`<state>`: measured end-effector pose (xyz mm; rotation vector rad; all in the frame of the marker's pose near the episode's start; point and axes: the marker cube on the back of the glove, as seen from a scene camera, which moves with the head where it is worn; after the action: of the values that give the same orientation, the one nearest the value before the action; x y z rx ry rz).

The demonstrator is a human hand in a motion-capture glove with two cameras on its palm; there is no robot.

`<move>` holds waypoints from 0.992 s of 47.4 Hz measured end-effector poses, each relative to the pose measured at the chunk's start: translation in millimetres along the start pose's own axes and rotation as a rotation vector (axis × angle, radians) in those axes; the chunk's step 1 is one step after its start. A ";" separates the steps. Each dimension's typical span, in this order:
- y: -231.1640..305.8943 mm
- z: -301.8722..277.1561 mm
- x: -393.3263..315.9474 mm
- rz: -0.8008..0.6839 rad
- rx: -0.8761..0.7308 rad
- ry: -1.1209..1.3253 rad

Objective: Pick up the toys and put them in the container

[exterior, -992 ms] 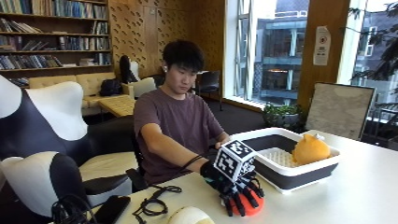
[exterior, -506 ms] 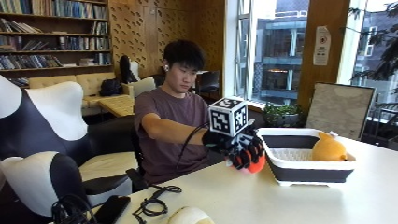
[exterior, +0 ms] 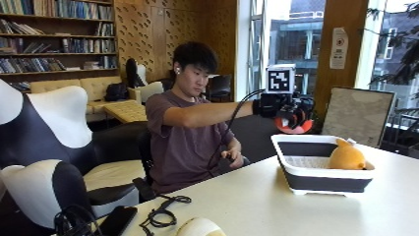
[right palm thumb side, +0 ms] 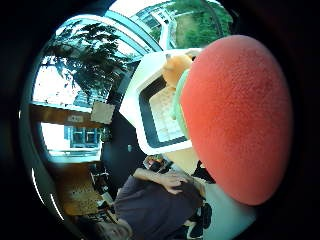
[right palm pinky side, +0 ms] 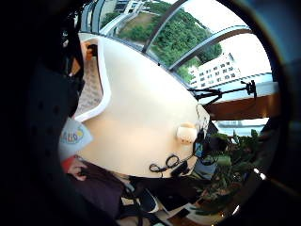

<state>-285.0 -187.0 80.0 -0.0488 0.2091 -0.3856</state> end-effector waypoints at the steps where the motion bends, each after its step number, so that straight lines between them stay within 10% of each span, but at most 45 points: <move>1: -3.5 -0.6 -3.5 -0.029 -0.002 0.040; 23: -69.8 16.0 -130.2 -0.165 -0.190 -0.117; 47: -30.0 -14.4 -24.8 -0.050 -0.168 -0.041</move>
<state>-321.6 -205.5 73.3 -0.2270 0.1998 -0.4155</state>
